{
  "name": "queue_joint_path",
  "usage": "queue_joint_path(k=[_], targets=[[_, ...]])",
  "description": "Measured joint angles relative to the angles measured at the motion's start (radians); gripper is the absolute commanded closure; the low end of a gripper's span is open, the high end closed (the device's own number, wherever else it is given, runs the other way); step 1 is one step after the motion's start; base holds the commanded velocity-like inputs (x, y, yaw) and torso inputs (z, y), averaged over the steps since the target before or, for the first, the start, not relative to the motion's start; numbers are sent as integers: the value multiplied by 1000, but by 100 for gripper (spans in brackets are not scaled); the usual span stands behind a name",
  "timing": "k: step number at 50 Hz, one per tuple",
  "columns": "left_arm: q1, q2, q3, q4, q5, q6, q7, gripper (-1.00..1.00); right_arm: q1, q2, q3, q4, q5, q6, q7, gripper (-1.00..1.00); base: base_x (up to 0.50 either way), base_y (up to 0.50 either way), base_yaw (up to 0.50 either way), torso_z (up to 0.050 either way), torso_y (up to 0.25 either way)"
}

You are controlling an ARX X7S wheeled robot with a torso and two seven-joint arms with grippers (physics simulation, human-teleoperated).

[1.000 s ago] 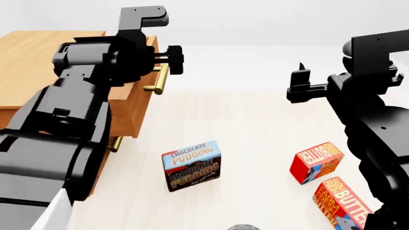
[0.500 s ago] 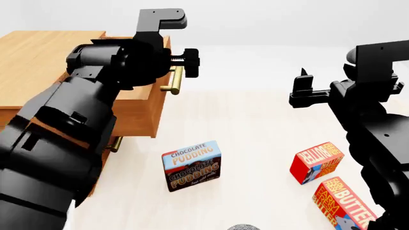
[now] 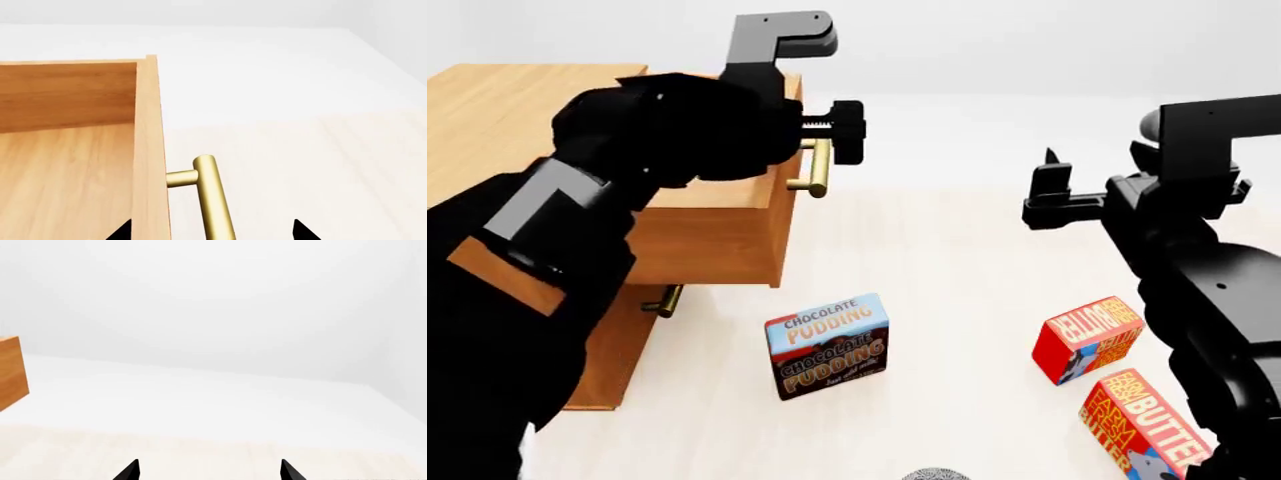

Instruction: Put the bowl in the top drawer of the cabinet.

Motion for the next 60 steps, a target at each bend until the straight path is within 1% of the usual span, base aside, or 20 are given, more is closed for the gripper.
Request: queue_joint_path(k=[12, 17, 24, 34, 41, 50, 55, 60], targets=[[26, -111, -50, 243, -101, -50, -145, -100, -16, 6, 8, 10, 4, -14, -3, -100, 0, 0, 0, 0, 3], [28, -151, -122, 395, -208, -48, -189, -100, -22, 8, 13, 10, 6, -14, -2, -100, 0, 0, 0, 0, 0], [47, -230, -215, 627, -334, -38, -263, -100, -45, 6, 25, -1, 5, -17, 10, -100, 0, 0, 0, 0, 0], [138, -362, -320, 939, -438, -5, -318, -100, -116, 9, 33, -102, 5, 21, 48, -100, 0, 0, 0, 0, 0], [261, -464, -377, 1133, -454, 35, -310, -100, -181, 14, 77, -239, 19, 52, 74, -100, 0, 0, 0, 0, 0], [471, -587, -420, 1343, -416, 85, -230, -100, -276, 1, 156, -384, 56, 57, 78, -100, 0, 0, 0, 0, 0], [577, -634, -422, 1419, -368, 101, -178, -100, -326, -2, 187, -432, 64, 39, 76, -100, 0, 0, 0, 0, 0], [668, -662, -407, 1462, -307, 108, -135, -100, -380, -6, 214, -464, 63, 4, 73, -100, 0, 0, 0, 0, 0]])
